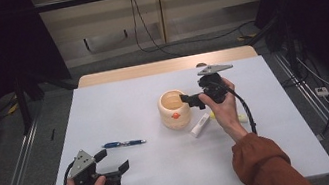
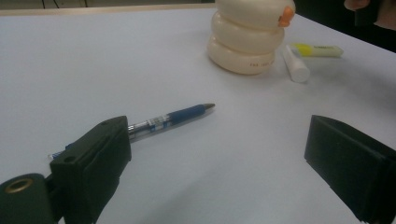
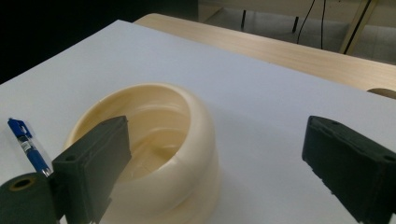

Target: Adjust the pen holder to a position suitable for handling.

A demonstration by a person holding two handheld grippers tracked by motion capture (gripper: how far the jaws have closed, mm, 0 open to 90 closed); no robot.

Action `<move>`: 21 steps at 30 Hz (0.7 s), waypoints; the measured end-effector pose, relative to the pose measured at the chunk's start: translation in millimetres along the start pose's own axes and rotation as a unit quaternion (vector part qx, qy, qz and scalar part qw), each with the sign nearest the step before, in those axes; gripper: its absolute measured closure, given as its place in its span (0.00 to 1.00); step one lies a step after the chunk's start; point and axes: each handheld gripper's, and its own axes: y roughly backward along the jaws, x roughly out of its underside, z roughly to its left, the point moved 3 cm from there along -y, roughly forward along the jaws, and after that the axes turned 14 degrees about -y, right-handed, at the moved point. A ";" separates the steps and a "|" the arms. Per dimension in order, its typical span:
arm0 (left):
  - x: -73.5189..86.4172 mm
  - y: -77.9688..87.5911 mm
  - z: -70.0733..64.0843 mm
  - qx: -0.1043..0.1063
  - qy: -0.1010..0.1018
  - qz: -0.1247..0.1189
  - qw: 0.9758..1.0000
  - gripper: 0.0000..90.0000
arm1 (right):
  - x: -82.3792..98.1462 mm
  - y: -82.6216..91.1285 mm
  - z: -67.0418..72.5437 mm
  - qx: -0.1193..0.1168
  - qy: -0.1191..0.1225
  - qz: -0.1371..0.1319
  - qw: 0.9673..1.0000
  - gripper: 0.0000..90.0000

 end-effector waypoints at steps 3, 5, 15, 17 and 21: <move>-1.0 0.5 -0.7 0.001 -0.006 0.000 1.000 0.08 | 1.9 10.7 -2.9 0.001 0.001 -0.008 1.000 0.08; -1.6 -0.2 -1.9 0.000 -0.006 -0.001 1.000 0.08 | 5.2 16.6 -5.5 -0.004 0.001 -0.010 1.000 0.08; -2.8 0.0 -3.1 0.000 -0.011 -0.001 1.000 0.08 | 16.5 41.8 -20.7 0.009 0.002 -0.011 1.000 0.09; -2.6 0.0 -3.1 -0.001 -0.011 0.000 1.000 0.08 | 20.3 48.6 -24.5 0.009 0.003 -0.012 1.000 0.09; -2.6 0.6 -3.2 -0.001 -0.013 0.001 1.000 0.08 | 26.8 59.9 -30.1 0.009 0.007 -0.012 1.000 0.09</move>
